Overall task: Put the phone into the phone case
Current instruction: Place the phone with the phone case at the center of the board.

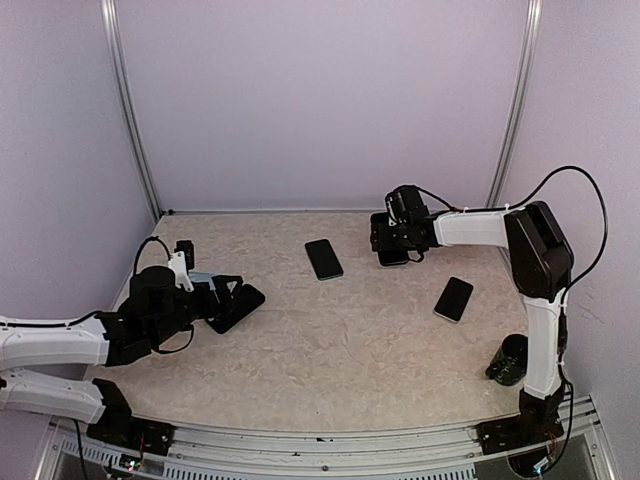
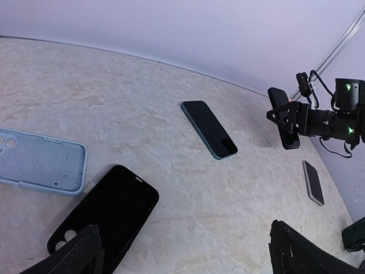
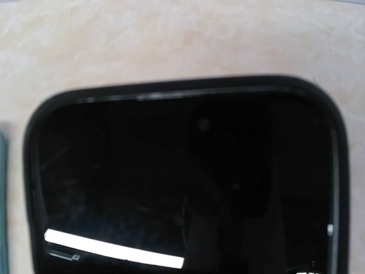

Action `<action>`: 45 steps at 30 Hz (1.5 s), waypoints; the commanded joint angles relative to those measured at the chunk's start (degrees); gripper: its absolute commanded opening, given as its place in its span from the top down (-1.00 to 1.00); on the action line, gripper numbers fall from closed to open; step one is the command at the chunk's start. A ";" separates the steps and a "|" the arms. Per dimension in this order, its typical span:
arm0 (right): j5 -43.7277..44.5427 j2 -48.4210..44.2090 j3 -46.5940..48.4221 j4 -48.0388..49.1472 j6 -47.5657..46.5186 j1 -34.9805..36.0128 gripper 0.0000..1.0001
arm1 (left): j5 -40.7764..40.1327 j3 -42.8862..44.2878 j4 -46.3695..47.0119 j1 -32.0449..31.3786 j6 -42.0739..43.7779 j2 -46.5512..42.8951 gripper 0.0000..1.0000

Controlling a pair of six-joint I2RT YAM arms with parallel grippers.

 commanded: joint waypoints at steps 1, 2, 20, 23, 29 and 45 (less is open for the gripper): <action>1.54 3.29 4.17 1.72 2.43 -0.35 -0.46 | 1.24 0.70 0.84 0.10 -1.38 -0.32 -0.98; 1.70 4.15 4.83 1.63 2.78 -0.35 -0.45 | 1.36 0.97 0.72 0.06 -1.62 0.05 -0.98; 1.35 13.79 11.62 0.72 3.20 -3.28 -0.53 | 1.42 1.81 0.42 -1.45 -3.72 1.23 -0.98; -0.14 14.13 11.29 0.98 3.10 -4.39 -0.57 | 1.08 1.74 0.33 -1.86 -3.81 1.39 -0.98; -1.93 15.09 11.17 1.00 2.15 -4.74 -0.75 | 0.65 1.62 1.04 -2.27 -4.37 2.68 -0.98; 0.53 11.58 8.00 0.02 1.61 -4.74 -0.98 | -0.25 1.49 0.69 -3.01 -4.34 2.77 -0.98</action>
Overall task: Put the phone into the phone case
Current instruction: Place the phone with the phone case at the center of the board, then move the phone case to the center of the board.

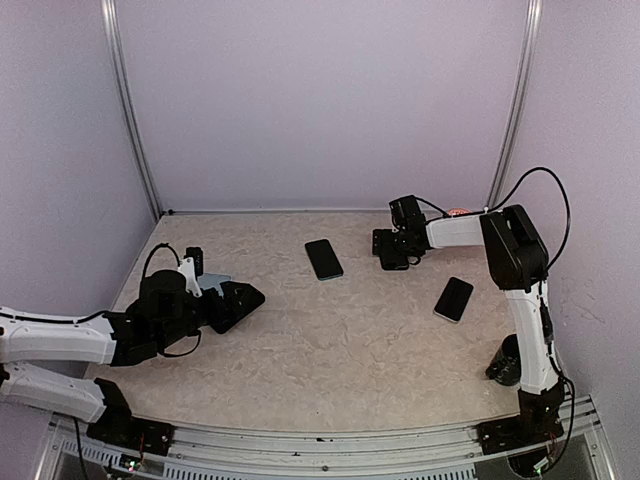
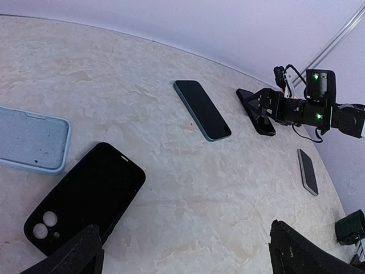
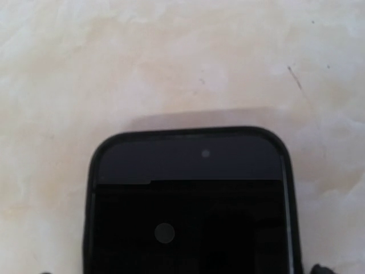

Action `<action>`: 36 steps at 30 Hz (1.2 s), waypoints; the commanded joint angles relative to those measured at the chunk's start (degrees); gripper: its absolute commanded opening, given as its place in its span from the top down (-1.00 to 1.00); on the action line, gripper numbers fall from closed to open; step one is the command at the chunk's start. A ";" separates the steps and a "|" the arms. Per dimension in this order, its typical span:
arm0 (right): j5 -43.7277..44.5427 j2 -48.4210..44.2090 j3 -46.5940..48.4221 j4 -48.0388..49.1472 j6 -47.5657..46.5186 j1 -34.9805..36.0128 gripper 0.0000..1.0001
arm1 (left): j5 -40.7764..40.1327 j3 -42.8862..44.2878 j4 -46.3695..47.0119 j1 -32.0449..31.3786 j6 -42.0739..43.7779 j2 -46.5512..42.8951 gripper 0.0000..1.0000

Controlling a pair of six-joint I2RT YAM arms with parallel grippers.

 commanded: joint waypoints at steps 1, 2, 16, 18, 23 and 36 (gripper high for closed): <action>1.44 -3.11 -2.66 -0.85 -1.01 -0.24 -0.99 | -1.30 0.84 0.62 -0.39 0.03 -0.96 -0.98; 1.41 -4.22 -3.38 -0.59 -1.40 -0.28 -0.99 | -1.41 0.77 0.63 -0.38 0.12 -1.01 -0.98; 4.53 -15.73 -17.22 2.66 -5.49 -0.48 -0.94 | -1.20 1.24 1.80 -0.45 0.80 0.66 -0.98; 4.80 -15.78 -18.21 2.66 -5.70 -0.80 -0.84 | -0.94 1.52 1.94 -0.49 0.83 1.23 -0.98; 4.32 -16.90 -21.22 4.43 -5.72 -1.66 -0.65 | -0.56 1.80 2.05 -0.56 0.66 2.14 -0.98; 3.86 -16.85 -22.77 3.43 -5.40 -3.66 -0.49 | -0.21 2.67 1.55 -0.66 0.65 2.18 -0.98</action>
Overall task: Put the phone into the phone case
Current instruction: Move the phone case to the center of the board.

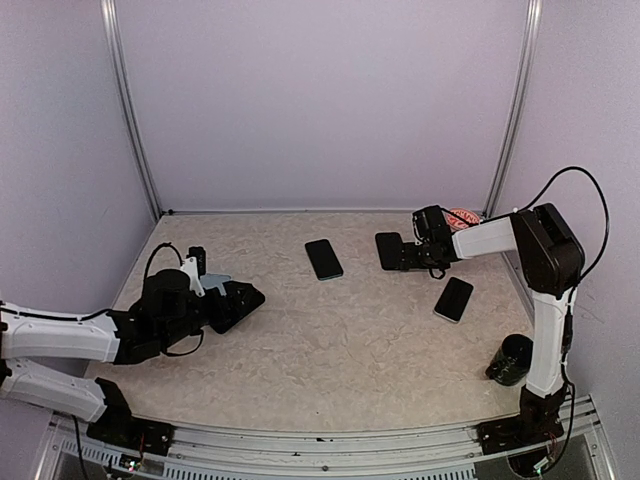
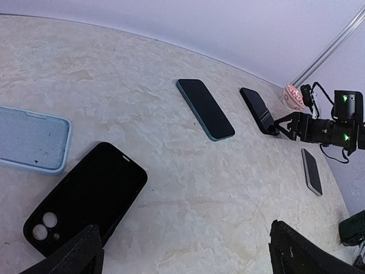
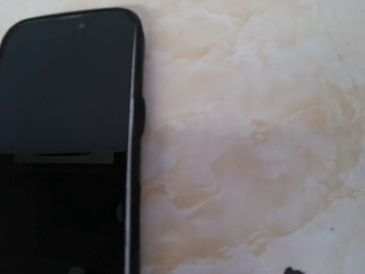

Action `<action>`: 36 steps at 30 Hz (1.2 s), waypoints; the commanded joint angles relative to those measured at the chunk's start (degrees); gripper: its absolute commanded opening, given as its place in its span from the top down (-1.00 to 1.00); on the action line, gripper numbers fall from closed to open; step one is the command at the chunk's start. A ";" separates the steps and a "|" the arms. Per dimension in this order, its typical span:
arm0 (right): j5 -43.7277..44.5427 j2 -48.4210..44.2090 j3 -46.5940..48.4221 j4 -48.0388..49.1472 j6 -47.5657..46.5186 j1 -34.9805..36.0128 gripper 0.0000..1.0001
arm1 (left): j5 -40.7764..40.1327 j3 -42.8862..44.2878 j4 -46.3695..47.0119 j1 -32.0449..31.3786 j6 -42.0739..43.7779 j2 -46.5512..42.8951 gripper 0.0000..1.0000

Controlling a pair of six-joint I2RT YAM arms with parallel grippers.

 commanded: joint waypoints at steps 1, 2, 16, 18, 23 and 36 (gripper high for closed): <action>1.54 -1.75 -0.40 -1.82 -0.14 -1.24 -0.48 | 0.76 2.23 1.01 -0.33 0.68 0.35 -0.98; 2.05 -1.90 -0.52 -2.26 -0.15 -1.24 -0.46 | 0.77 2.35 1.02 -0.29 0.76 0.52 -0.98; -0.23 1.90 -4.06 -5.23 -0.47 -1.03 -0.33 | 1.11 3.46 1.69 -0.33 1.12 2.80 -0.98; 0.19 1.90 -4.11 -6.08 -0.82 -0.98 -0.34 | 1.17 3.84 1.63 -0.26 1.22 2.98 -0.98; -0.40 2.53 -2.89 -7.58 -2.14 -0.97 -0.37 | 1.09 3.98 1.63 -0.33 1.22 3.12 -0.98; -5.08 -6.34 5.04 -7.53 -7.29 0.22 -0.76 | 0.93 3.65 1.37 -0.33 0.96 2.28 -0.98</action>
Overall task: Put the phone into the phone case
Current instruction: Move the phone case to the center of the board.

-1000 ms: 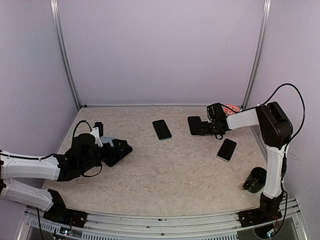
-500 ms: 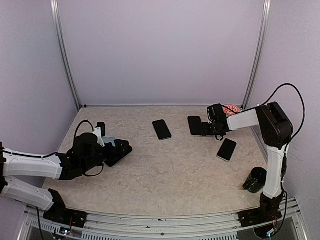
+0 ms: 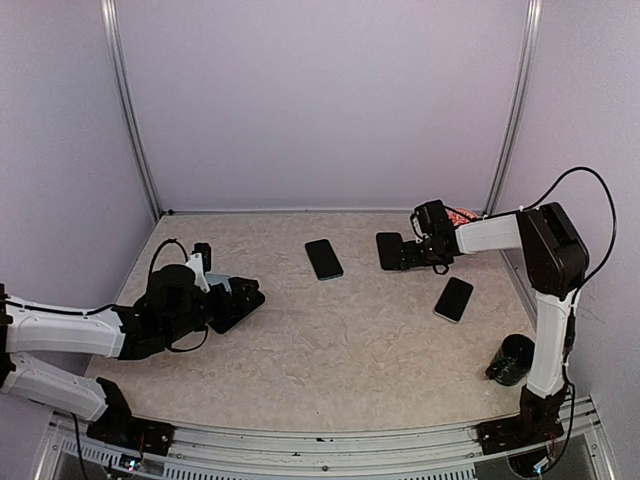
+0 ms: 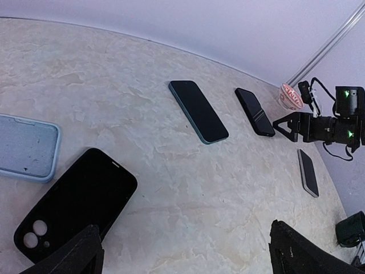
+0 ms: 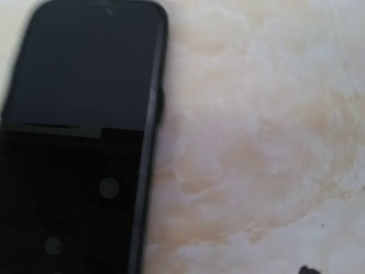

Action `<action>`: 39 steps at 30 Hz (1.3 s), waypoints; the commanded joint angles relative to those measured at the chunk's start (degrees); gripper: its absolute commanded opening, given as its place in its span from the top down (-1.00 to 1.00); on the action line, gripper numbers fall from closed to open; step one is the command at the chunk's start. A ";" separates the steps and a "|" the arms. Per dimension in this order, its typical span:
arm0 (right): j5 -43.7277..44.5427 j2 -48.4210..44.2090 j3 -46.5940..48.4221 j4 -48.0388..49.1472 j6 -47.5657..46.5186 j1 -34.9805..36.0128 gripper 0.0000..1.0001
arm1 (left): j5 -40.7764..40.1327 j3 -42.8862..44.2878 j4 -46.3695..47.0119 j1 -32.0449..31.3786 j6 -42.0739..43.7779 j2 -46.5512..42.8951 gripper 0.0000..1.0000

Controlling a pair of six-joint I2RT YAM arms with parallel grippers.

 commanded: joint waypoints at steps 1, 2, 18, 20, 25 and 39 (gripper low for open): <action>-3.88 -5.16 4.46 -3.04 -2.97 1.22 -0.79 | -0.07 1.07 0.45 -0.33 0.72 -0.74 -0.98; -4.52 -5.19 5.24 -3.40 -3.31 1.83 -0.83 | -0.07 1.05 0.34 -0.31 0.73 -0.90 -0.98; -5.96 1.61 16.10 -6.15 -4.04 14.64 -0.99 | -0.69 -1.88 -3.83 3.59 -2.71 -7.00 -0.98; -6.78 2.60 16.89 -5.83 -3.41 15.23 -0.99 | -0.35 -2.54 -4.06 4.46 -3.02 -7.68 -0.98; -8.11 6.11 19.98 -6.14 -2.32 16.57 -0.99 | -1.24 -0.79 -10.30 7.39 -5.06 -6.53 -0.98; -7.44 8.33 21.54 -8.16 -4.14 17.71 -0.99 | 3.86 7.55 -16.46 8.28 1.75 8.87 -0.90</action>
